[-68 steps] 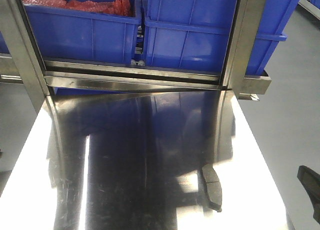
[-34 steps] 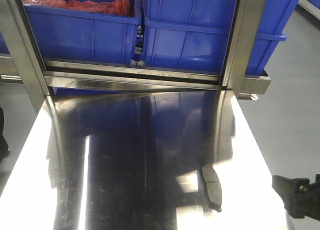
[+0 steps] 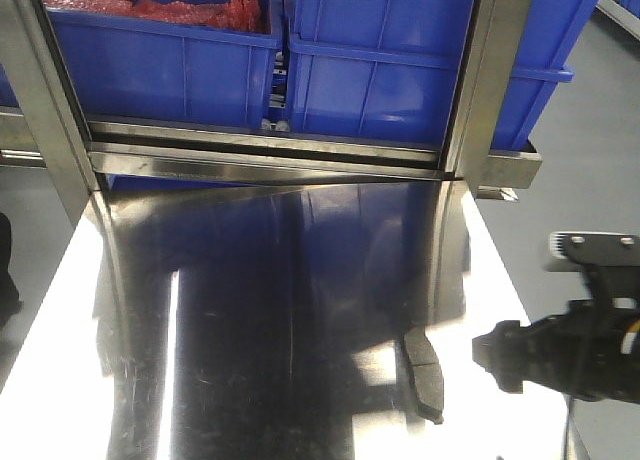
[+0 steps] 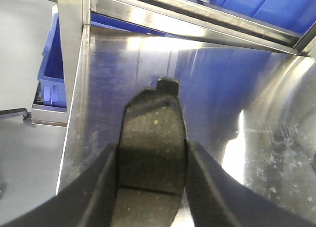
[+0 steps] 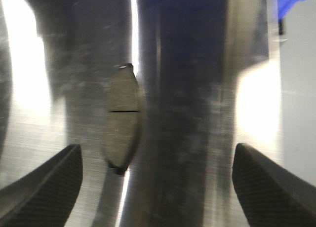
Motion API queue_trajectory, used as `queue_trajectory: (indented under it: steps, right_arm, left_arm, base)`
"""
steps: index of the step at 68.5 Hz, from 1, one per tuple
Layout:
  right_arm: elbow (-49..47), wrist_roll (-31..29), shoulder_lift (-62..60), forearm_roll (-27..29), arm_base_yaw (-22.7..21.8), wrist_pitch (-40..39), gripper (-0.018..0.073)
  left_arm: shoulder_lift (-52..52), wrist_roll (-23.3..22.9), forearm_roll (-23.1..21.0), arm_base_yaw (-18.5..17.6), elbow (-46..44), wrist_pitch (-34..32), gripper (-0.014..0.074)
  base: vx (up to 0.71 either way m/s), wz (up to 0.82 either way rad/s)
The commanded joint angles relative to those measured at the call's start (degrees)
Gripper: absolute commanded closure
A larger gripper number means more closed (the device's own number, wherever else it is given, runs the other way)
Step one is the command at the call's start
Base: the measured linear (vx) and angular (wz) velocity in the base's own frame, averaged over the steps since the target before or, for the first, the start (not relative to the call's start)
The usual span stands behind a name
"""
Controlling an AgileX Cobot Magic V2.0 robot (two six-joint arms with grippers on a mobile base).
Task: Move and align brake pads A on conveyor
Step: 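Lower the right gripper onto the remaining brake pad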
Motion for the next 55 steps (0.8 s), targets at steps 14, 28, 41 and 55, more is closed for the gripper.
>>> queue_trajectory:
  steps: [14, 28, 41, 55]
  right_arm:
    - [-8.5, 21.2, 14.6, -17.3, 11.1, -3.8, -0.0028]
    - [-13.4, 28.8, 22.4, -22.7, 12.4, -2.5, -0.0028]
    - [-14.7, 27.6, 25.9, -22.6, 12.4, -3.1, -0.0028]
    - [-14.7, 27.3, 28.6, -22.8, 12.4, -3.6, -0.0015]
  left_arm:
    - [0.1, 0.1, 1.7, -0.5, -1.5, -4.1, 0.0566]
    - [0.1, 0.1, 1.7, -0.5, -1.5, -4.1, 0.0566]
    - [0.1, 0.1, 1.7, -0.5, -1.5, -4.1, 0.0566]
    - [0.1, 0.1, 1.7, -0.5, -1.5, -4.1, 0.0566]
  base:
    - [0.00, 0.00]
    - [0.00, 0.00]
    - [0.00, 0.00]
    - [0.00, 0.00]
